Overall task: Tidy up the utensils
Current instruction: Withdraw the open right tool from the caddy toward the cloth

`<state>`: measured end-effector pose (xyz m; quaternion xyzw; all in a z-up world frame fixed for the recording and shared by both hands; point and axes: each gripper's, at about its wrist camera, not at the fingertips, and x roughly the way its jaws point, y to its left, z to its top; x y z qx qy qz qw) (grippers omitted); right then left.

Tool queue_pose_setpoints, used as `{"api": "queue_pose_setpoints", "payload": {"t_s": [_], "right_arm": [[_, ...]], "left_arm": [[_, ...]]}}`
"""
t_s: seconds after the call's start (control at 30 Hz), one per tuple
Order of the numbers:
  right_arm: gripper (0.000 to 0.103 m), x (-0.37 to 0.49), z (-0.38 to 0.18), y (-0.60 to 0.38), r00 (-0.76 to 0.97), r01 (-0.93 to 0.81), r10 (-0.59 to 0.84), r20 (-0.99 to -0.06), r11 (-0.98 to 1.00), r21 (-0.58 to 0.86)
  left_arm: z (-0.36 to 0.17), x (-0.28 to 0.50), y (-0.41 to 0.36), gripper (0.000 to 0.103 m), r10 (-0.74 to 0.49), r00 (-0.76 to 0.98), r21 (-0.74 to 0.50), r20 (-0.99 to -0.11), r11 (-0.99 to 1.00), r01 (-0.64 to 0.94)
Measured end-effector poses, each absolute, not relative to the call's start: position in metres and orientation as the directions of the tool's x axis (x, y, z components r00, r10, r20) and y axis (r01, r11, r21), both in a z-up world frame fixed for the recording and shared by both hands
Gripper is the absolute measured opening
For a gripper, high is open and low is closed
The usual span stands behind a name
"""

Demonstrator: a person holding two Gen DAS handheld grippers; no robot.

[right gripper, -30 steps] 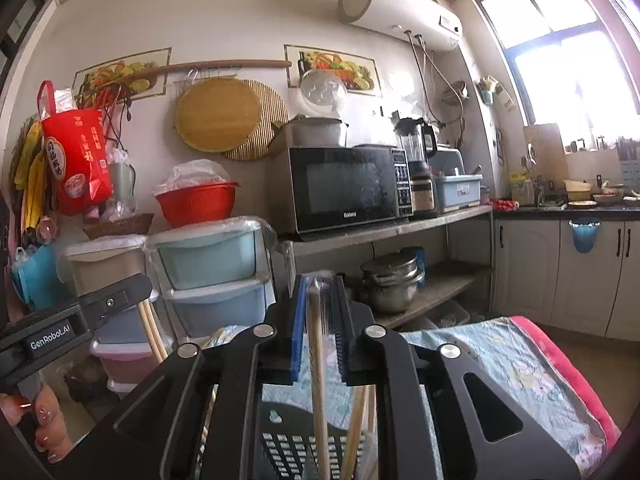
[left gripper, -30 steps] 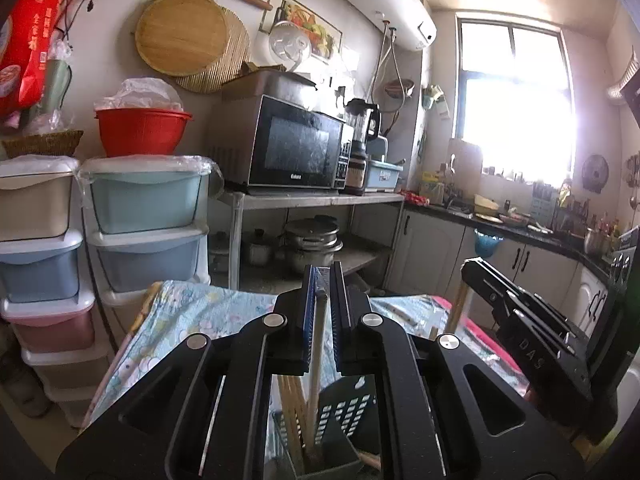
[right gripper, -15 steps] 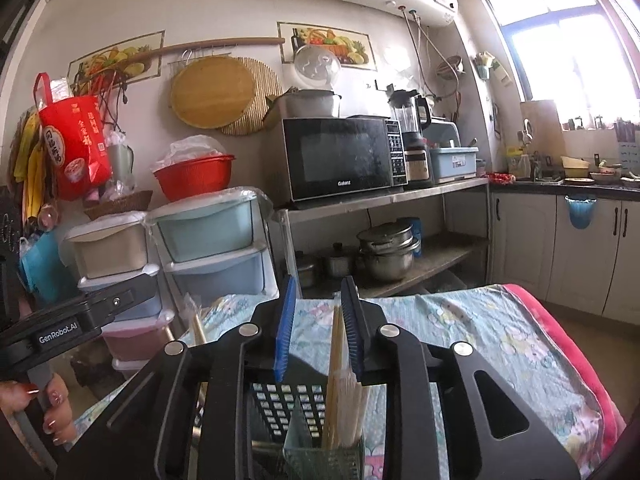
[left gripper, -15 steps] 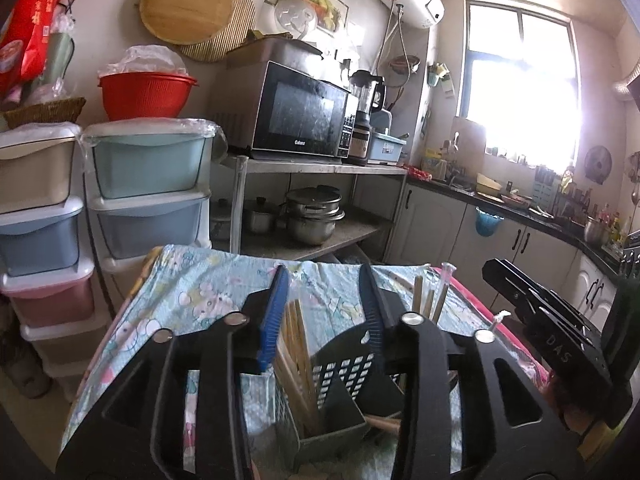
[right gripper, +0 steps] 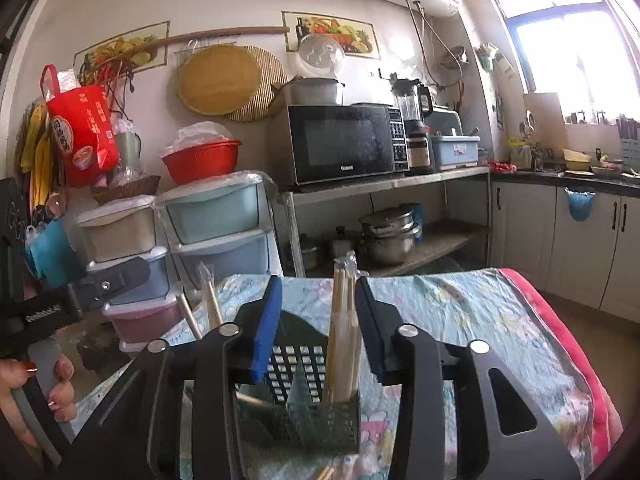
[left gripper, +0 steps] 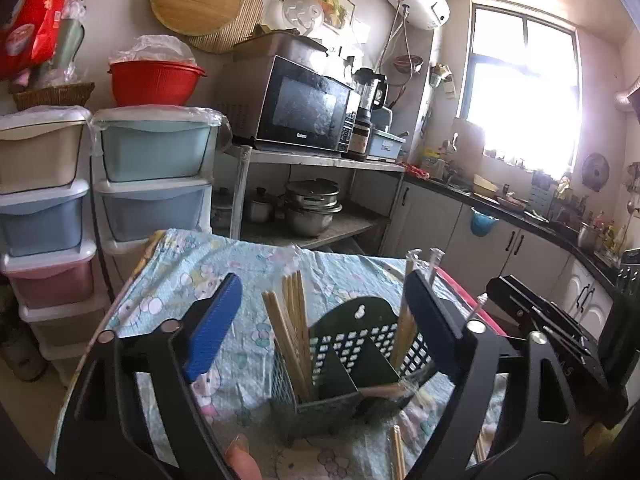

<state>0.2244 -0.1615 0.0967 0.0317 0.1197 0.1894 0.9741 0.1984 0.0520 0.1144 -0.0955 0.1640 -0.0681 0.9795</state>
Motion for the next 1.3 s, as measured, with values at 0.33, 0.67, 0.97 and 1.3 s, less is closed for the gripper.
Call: {"api": "queue_pose_setpoints", "payload": {"t_s": [0.33,0.67,0.97,1.3], "right_arm": [[0.046,0.205,0.087,-0.174,0.895,-0.343,0.360,-0.264,0.933,0.109],[0.051,0.190,0.074,-0.189,0.890,-0.316,0.334,-0.309,0.943,0.107],[0.061,0.185,0.062,-0.205,0.868,-0.288,0.323,-0.378,0.946,0.146],[0.076,0.179,0.048,-0.211,0.822,-0.281,0.326,-0.467,0.945,0.165]], "left_arm": [[0.104,0.179,0.046,0.092,-0.164,0.930,-0.189,-0.330,0.976,0.105],[0.094,0.165,0.042,0.092,-0.167,0.920,-0.176,-0.354,0.978,0.110],[0.084,0.157,0.032,0.092,-0.188,0.907,-0.174,-0.376,0.976,0.130],[0.069,0.156,0.018,0.092,-0.227,0.878,-0.168,-0.421,0.971,0.171]]}}
